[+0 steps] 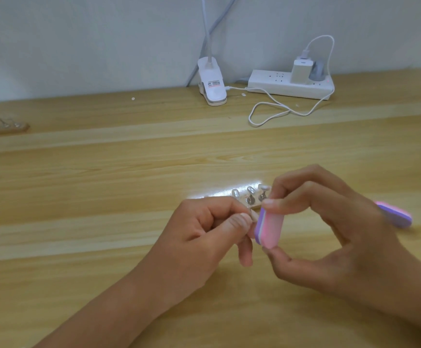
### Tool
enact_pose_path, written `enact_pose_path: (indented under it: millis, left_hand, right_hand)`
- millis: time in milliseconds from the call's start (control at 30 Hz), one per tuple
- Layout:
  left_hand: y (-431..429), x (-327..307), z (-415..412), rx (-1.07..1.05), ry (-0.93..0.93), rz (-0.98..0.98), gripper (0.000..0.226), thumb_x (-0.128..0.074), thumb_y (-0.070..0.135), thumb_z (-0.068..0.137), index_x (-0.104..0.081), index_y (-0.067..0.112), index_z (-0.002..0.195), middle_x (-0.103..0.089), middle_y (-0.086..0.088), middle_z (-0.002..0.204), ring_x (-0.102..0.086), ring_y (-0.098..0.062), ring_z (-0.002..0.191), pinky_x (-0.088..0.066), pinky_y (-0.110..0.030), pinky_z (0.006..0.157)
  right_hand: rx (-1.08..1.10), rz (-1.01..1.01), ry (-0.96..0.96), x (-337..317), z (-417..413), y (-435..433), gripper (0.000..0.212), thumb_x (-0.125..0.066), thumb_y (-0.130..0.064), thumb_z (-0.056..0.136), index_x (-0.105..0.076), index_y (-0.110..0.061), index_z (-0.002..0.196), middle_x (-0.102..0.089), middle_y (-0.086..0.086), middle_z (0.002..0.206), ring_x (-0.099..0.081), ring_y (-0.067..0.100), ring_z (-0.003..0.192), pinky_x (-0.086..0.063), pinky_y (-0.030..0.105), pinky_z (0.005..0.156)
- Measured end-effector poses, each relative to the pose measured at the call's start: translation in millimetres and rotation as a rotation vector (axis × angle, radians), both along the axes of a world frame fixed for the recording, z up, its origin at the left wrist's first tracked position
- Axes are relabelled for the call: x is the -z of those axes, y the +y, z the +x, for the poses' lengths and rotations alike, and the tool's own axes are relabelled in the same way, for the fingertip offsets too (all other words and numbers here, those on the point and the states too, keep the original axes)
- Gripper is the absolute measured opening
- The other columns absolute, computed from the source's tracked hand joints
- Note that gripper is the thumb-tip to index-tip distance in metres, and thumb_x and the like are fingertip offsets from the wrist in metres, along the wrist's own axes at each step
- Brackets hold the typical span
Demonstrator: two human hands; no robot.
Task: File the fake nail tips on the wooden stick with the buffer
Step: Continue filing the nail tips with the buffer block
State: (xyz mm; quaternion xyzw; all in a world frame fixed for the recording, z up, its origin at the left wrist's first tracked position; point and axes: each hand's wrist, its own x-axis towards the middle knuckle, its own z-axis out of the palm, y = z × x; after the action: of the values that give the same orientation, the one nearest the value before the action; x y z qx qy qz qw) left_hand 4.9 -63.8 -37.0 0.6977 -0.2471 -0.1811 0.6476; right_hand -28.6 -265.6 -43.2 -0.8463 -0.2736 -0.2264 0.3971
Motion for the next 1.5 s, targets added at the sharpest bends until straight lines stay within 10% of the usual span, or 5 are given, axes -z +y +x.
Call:
enact_pose_path:
  millis: [1067, 1233, 1500]
  left_hand:
    - [0.2, 5.4, 1.0, 0.157, 0.113, -0.062, 0.026, -0.041, 0.024, 0.098, -0.058, 0.013, 0.082, -0.058, -0.002, 0.061, -0.030, -0.006, 0.030, -0.021, -0.014, 0.033]
    - [1.0, 4.9, 1.9, 0.162, 0.113, -0.062, 0.025, -0.038, 0.026, 0.098, -0.054, 0.020, 0.079, -0.057, -0.002, 0.065, -0.027, -0.007, 0.031, -0.021, -0.014, 0.033]
    - [-1.7, 7.2, -1.5, 0.168, 0.048, -0.065, 0.032, -0.037, 0.023, 0.098, -0.052, -0.004, 0.092, -0.057, -0.003, 0.061, -0.025, -0.005, 0.031, -0.022, -0.011, 0.034]
  right_hand:
    - [-0.085, 0.067, -0.036, 6.0, 1.5, 3.2, 0.031, -0.078, -0.014, 0.072, -0.064, -0.009, 0.099, -0.059, 0.005, 0.108, -0.064, 0.019, 0.099, -0.048, 0.024, 0.087]
    - [0.023, 0.198, -0.003, 2.1, 9.7, -9.4, 0.033, -0.077, -0.015, 0.071, -0.062, -0.012, 0.100, -0.060, 0.008, 0.106, -0.063, 0.030, 0.098, -0.049, 0.046, 0.079]
    - [-0.040, 0.098, -0.029, 3.7, 2.7, 3.7, 0.029, -0.077, -0.016, 0.072, -0.064, -0.010, 0.098, -0.059, 0.004, 0.107, -0.064, 0.018, 0.097, -0.047, 0.022, 0.085]
